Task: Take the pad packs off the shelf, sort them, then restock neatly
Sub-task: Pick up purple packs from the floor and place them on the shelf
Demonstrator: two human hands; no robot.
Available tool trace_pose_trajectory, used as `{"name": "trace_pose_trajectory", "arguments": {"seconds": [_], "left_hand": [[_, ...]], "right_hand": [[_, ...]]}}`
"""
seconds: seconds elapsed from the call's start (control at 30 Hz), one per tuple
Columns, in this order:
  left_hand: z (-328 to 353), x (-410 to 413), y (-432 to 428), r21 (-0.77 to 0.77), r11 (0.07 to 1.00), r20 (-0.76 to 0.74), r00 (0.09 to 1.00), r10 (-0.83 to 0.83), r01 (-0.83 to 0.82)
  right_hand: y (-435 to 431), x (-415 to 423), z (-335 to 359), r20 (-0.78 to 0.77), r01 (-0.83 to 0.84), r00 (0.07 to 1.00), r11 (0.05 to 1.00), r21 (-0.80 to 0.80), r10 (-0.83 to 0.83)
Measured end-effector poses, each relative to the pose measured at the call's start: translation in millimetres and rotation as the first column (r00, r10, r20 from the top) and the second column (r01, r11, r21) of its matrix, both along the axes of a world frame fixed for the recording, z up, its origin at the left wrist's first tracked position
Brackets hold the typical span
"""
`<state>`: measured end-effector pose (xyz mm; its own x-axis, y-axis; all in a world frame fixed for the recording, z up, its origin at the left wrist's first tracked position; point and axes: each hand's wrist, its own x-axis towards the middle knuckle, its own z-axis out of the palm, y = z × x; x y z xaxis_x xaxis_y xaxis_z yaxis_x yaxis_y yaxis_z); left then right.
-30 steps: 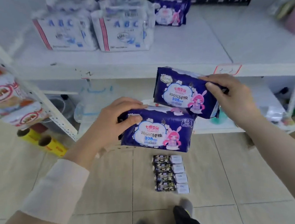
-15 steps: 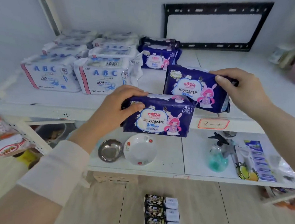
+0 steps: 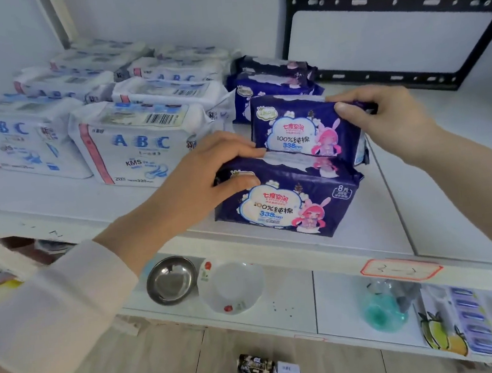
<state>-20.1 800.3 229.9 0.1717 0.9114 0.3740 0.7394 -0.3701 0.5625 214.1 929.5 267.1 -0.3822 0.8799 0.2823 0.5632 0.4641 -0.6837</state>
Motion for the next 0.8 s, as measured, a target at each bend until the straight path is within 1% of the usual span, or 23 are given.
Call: {"name": "trace_pose_trajectory", "arguments": {"seconds": [0.1,0.23,0.4,0.57,0.7,0.8], "left_hand": [[-2.7,-4.4,13.2,0.051,0.998,-0.035,0.999,-0.018,0.02],[-2.4,-8.8,24.4,0.092,0.996,-0.104,0.995,-0.009,0.018],[0.3,-6.5,26.7,0.15,0.988,-0.31,0.948,0.076,-0.03],[10.7,-0.2,30.7,0.171,0.984,-0.478,0.869,0.131,-0.054],[14.3,1.2,38.4,0.174,0.983,-0.512,0.847,0.143,-0.061],[20.4,4.8,44.3,0.136,0.985,-0.522,0.837,0.164,-0.109]], "right_hand": [[17.2,-12.5,-7.4,0.0,-0.059,0.998,0.998,-0.002,0.059],[31.1,-22.6,-14.2,-0.049,-0.088,0.995,0.996,-0.004,0.087],[39.9,-30.2,-19.3,-0.076,-0.131,0.989,0.991,-0.03,0.129],[49.3,-35.1,-20.3,-0.071,-0.161,0.986,0.982,-0.103,0.154],[53.7,-35.4,-16.9,-0.044,-0.181,0.983,0.976,-0.118,0.177],[56.1,-34.5,-14.7,-0.04,-0.182,0.983,0.972,-0.151,0.178]]}}
